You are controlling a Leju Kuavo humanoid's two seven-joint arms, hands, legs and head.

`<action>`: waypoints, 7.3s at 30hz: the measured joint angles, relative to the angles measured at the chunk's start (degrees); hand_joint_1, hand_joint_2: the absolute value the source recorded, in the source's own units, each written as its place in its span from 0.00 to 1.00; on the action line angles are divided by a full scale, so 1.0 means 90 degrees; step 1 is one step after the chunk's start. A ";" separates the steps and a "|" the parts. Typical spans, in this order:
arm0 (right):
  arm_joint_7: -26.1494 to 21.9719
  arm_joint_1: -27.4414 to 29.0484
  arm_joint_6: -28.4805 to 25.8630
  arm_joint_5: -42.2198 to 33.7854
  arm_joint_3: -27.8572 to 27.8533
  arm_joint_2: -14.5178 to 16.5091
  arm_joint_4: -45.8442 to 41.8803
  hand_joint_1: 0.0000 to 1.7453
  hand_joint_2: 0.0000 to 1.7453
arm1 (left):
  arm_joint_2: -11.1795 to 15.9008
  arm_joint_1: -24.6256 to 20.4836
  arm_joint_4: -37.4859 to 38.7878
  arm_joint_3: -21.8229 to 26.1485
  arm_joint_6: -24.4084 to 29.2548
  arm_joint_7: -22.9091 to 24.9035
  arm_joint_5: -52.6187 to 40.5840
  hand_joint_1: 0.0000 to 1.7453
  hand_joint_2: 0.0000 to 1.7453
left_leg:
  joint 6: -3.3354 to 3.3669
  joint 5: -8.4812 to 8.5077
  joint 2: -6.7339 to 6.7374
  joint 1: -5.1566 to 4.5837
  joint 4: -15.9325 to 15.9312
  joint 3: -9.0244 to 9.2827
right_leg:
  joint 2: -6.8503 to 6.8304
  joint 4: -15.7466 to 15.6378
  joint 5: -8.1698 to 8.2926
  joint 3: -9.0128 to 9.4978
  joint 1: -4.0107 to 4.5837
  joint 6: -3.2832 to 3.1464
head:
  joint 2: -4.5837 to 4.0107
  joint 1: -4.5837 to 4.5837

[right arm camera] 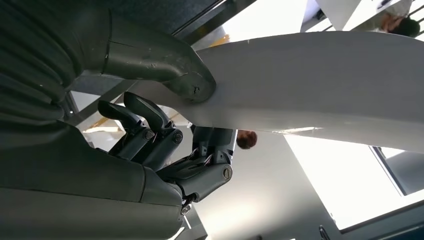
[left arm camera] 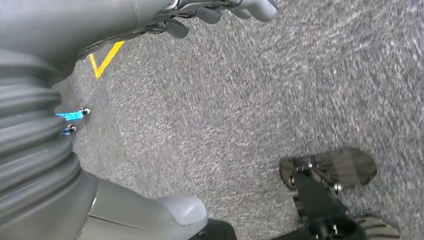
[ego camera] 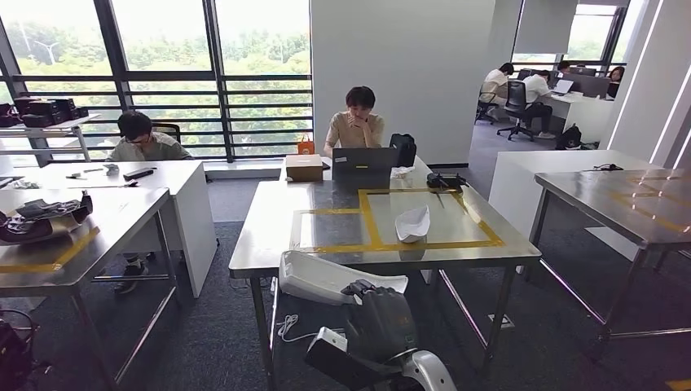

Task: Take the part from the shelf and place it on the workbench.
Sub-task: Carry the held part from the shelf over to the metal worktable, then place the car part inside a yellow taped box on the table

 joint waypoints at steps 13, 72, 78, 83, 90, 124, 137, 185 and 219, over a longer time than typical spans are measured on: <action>-0.0054 0.0002 -0.0005 0.0023 -0.0008 -0.0001 -0.0001 1.00 1.00 | 0.0007 -0.0001 0.0001 0.0026 0.0000 0.0015 0.0005 0.00 1.00 | -0.0074 0.0046 0.0020 -0.0011 -0.0092 0.0040 | 0.0024 -0.0010 0.0023 -0.0009 0.0001 -0.0019 | 0.0000 0.0001; -0.0195 -0.0017 -0.0032 -0.0009 -0.0016 0.0103 0.0092 1.00 1.00 | 0.0042 0.0142 0.0001 0.0228 0.0114 -0.0072 -0.0007 0.00 1.00 | -0.0337 -0.1217 -0.0072 0.0076 0.1510 -0.0638 | 0.0079 -0.0116 -0.0026 0.0162 -0.0112 -0.0183 | 0.0021 -0.0094; -0.0180 -0.0031 -0.0106 -0.0030 -0.0016 0.0093 0.0132 1.00 1.00 | 0.0040 0.0173 0.0016 0.0228 0.0117 -0.0072 -0.0026 0.00 1.00 | -0.0275 0.0436 0.0026 0.0116 -0.0079 -0.0530 | 0.0105 -0.0061 -0.0551 0.0687 -0.0104 0.0017 | 0.0020 -0.0108; -0.0155 -0.0044 -0.0216 -0.0030 -0.0018 0.0060 0.0124 1.00 1.00 | 0.0021 0.0146 0.0017 0.0228 0.0133 -0.0065 -0.0072 0.00 1.00 | 0.0002 0.0334 0.0005 0.0104 -0.0080 -0.0301 | 0.0078 0.0799 -0.0557 0.0287 -0.0116 0.0182 | 0.0021 -0.0106; -0.0114 0.0000 -0.0227 -0.0023 -0.0018 -0.0019 0.0123 1.00 1.00 | 0.0020 0.0164 0.0022 0.0228 0.0136 -0.0058 -0.0094 0.00 1.00 | 0.0078 -0.0125 -0.0045 -0.0013 -0.0085 0.0187 | 0.0056 0.0923 -0.0646 -0.0617 -0.0006 -0.0005 | 0.0021 -0.0106; 0.0070 -0.0607 -0.0153 -0.0127 -0.0019 0.0074 0.1187 1.00 1.00 | 0.0026 0.0171 0.0028 0.0257 0.0262 -0.0098 -0.0267 0.00 1.00 | -0.0091 -0.0153 -0.0093 0.0032 -0.0112 0.0268 | 0.0035 -0.0083 0.0268 -0.0295 0.0027 -0.0048 | 0.0024 -0.0152; 0.0153 -0.1598 0.0128 -0.0116 -0.0021 0.0856 0.3582 1.00 1.00 | 0.0080 0.0013 0.0022 0.0251 0.0123 -0.0021 -0.0482 0.00 1.00 | -0.0294 0.0195 -0.0073 0.0041 0.0246 -0.0417 | 0.0098 -0.0080 -0.0035 0.0169 -0.0016 -0.0196 | 0.0024 -0.0177; 0.0039 -0.1875 0.0384 -0.0149 -0.0018 0.1687 0.4807 1.00 1.00 | 0.0140 -0.0155 0.0030 0.0165 0.0073 -0.0057 -0.0656 0.00 1.00 | -0.0075 -0.0054 -0.0085 0.0058 -0.0033 0.0016 | 0.0050 -0.0015 0.0186 -0.0206 0.0001 -0.0001 | 0.0029 -0.0205; 0.0061 -0.1868 0.0242 -0.0296 0.0013 0.1659 0.4929 0.00 0.00 | 0.0150 -0.0155 0.0030 0.0167 0.0063 0.0229 -0.0503 0.00 0.00 | -0.0182 -0.0039 -0.0074 0.0042 -0.0129 0.0090 | 0.0073 -0.0033 0.0176 -0.0177 0.0000 -0.0059 | 0.0029 -0.0203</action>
